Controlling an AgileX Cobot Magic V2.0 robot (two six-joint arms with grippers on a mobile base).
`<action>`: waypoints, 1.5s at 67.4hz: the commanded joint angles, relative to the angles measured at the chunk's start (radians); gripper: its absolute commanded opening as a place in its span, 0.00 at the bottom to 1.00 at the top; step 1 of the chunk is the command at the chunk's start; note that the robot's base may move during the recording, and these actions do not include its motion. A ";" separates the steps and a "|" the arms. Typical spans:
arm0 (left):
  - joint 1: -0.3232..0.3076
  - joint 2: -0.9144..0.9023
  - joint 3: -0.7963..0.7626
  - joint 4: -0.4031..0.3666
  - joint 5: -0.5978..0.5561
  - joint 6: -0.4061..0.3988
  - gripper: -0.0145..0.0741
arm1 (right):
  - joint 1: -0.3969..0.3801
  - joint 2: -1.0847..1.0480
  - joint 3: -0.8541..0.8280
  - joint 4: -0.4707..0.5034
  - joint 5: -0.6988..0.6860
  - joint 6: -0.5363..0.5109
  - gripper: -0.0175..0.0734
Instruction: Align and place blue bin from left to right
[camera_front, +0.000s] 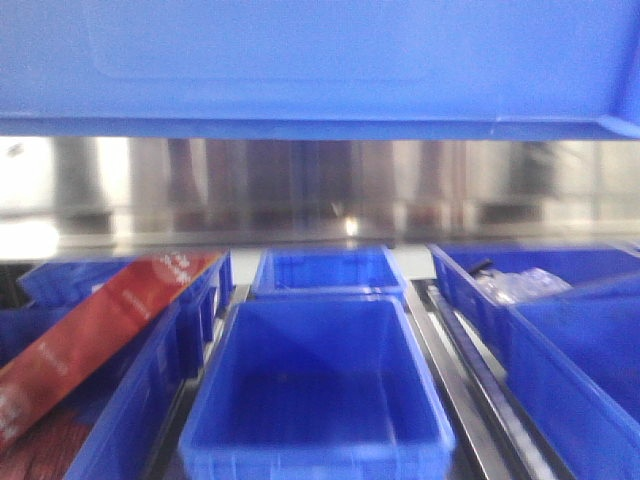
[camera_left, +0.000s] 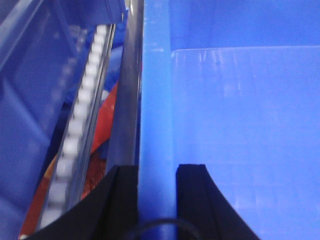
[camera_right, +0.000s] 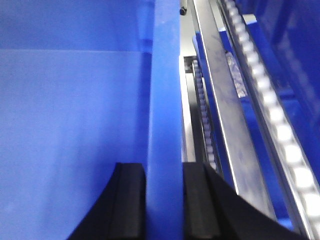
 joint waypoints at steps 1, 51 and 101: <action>-0.018 -0.005 -0.012 0.020 -0.123 0.000 0.04 | 0.014 -0.007 -0.009 0.012 -0.128 -0.010 0.10; -0.018 -0.005 -0.012 0.020 -0.123 0.000 0.04 | 0.014 -0.007 -0.009 0.012 -0.128 -0.010 0.10; -0.018 -0.005 -0.012 0.020 -0.123 0.000 0.04 | 0.014 -0.007 -0.009 0.012 -0.128 -0.010 0.10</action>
